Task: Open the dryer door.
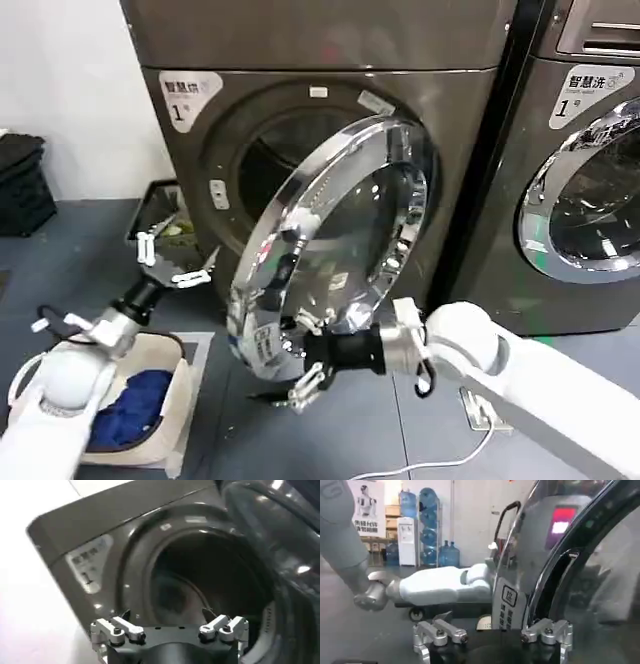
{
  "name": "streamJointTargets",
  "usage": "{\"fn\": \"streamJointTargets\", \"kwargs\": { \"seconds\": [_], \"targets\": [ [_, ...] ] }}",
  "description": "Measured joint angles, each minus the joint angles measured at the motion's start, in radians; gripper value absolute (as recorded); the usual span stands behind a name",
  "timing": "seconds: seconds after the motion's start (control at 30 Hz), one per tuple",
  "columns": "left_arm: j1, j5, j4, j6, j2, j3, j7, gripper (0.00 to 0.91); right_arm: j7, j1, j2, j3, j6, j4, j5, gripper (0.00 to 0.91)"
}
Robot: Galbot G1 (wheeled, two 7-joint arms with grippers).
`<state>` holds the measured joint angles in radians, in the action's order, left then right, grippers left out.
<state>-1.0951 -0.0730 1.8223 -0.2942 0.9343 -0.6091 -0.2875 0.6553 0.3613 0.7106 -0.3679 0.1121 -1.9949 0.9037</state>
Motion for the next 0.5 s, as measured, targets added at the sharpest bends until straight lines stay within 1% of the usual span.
{"fn": "streamJointTargets", "kwargs": {
  "seconds": [0.27, 0.43, 0.5],
  "targets": [
    [0.085, 0.012, -0.026, -0.004, -0.038, 0.155, -0.013, 0.907, -0.035, 0.175, -0.090, 0.240, -0.009, -0.009, 0.006, 0.907],
    [0.132, 0.023, -0.040, -0.009, -0.045, 0.240, -0.018, 0.907, -0.072, 0.367, -0.162, 0.454, -0.021, -0.037, 0.007, 0.907],
    [0.154, 0.024, -0.048, -0.010, -0.043, 0.271, -0.018, 0.907, -0.084, 0.458, -0.177, 0.551, -0.024, -0.048, 0.005, 0.907]
  ]
}}
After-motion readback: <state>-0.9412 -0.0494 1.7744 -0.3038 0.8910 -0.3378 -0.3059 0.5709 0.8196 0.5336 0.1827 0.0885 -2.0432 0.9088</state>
